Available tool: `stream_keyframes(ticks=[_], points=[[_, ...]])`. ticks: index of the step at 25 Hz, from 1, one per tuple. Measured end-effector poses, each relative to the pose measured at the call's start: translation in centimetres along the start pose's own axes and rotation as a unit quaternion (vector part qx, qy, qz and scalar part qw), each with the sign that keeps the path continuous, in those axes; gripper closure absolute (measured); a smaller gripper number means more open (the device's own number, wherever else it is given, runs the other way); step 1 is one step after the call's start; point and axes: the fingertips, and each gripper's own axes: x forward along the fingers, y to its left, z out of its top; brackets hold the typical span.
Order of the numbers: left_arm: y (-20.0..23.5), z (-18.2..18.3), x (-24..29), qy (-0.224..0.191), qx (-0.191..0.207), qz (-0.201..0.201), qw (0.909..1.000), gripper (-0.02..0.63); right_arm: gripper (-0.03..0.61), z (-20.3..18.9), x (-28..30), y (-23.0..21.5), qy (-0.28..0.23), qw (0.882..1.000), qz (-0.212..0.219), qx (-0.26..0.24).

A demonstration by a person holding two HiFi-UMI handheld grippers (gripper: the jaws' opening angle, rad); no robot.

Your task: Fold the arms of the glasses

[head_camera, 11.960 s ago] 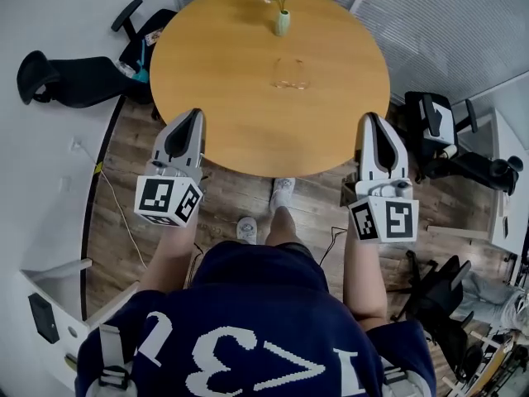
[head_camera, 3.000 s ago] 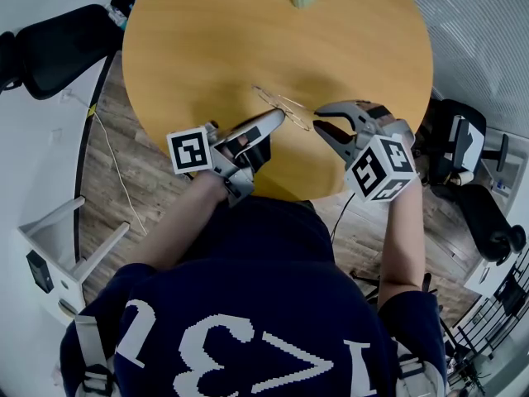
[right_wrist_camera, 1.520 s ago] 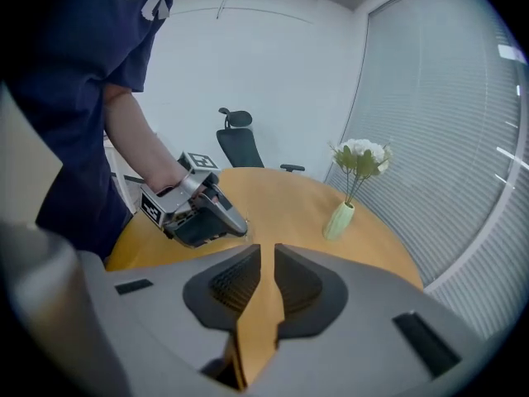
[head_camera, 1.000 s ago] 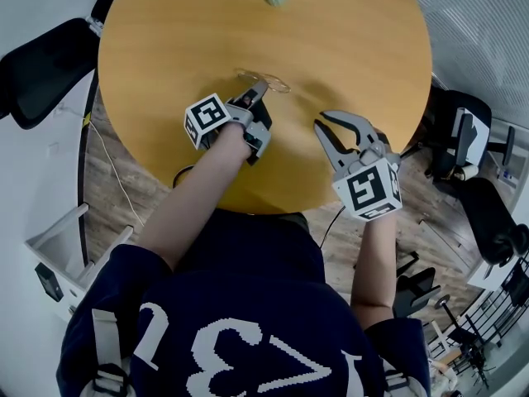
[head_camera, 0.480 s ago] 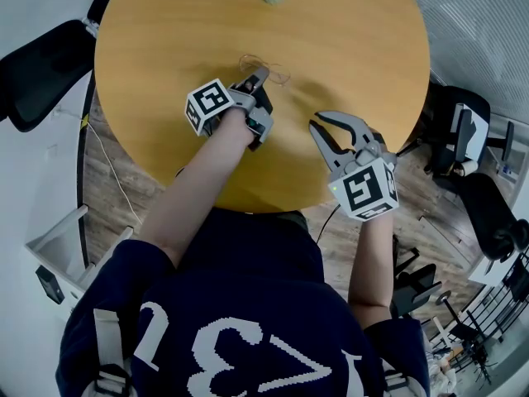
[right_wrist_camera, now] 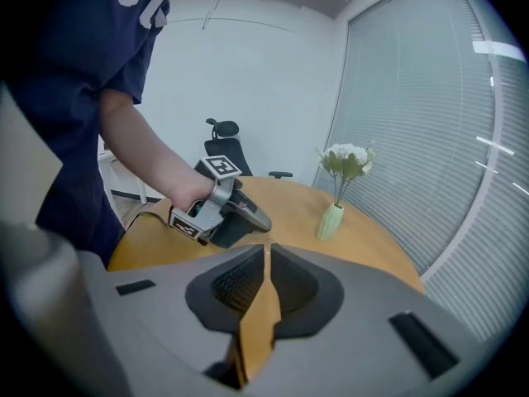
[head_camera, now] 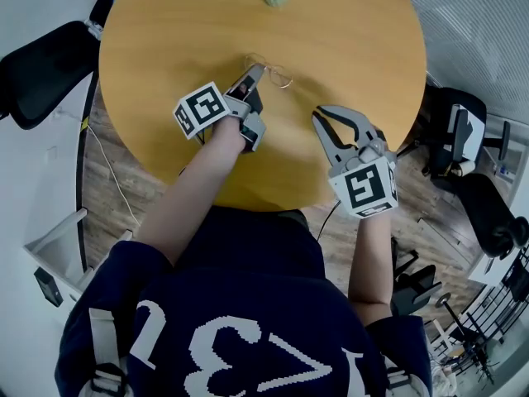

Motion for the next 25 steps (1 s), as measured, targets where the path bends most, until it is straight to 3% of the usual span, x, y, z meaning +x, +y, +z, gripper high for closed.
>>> stream_keyframes(ticks=[4, 7, 9, 13, 19, 21, 25], points=[[-3.5, 2.0, -2.7, -0.007, 0.106, -0.02, 0.9942, 0.598, 0.541, 2.7, -0.7, -1.3, -0.048, 0.998, -0.039, 0.022], [-6.3, 3.5, -4.9, -0.013, 0.196, -0.028, 0.9802, 0.598, 0.547, 5.2, -1.8, -2.4, -0.102, 0.991, -0.063, 0.054], [-8.2, 4.2, -6.3, -0.013, 0.266, -0.031, 0.9635, 0.598, 0.551, 6.8, -2.9, -3.0, -0.135, 0.985, -0.073, 0.079], [-11.6, 5.0, -9.3, -0.017, 0.396, -0.03, 0.9174, 0.598, 0.554, 9.0, -4.7, -3.7, -0.183, 0.972, -0.09, 0.116], [-14.8, 5.4, -13.1, -0.04, 0.528, -0.012, 0.8482, 0.598, 0.554, 10.9, -7.1, -4.3, -0.219, 0.958, -0.145, 0.119], [-15.5, 5.6, -13.9, -0.057, 0.544, -0.008, 0.8368, 0.598, 0.554, 11.4, -7.7, -4.4, -0.232, 0.951, -0.158, 0.13], [-16.3, 6.0, -15.3, -0.079, 0.553, -0.006, 0.8292, 0.598, 0.554, 12.0, -8.4, -4.1, -0.241, 0.945, -0.174, 0.138]])
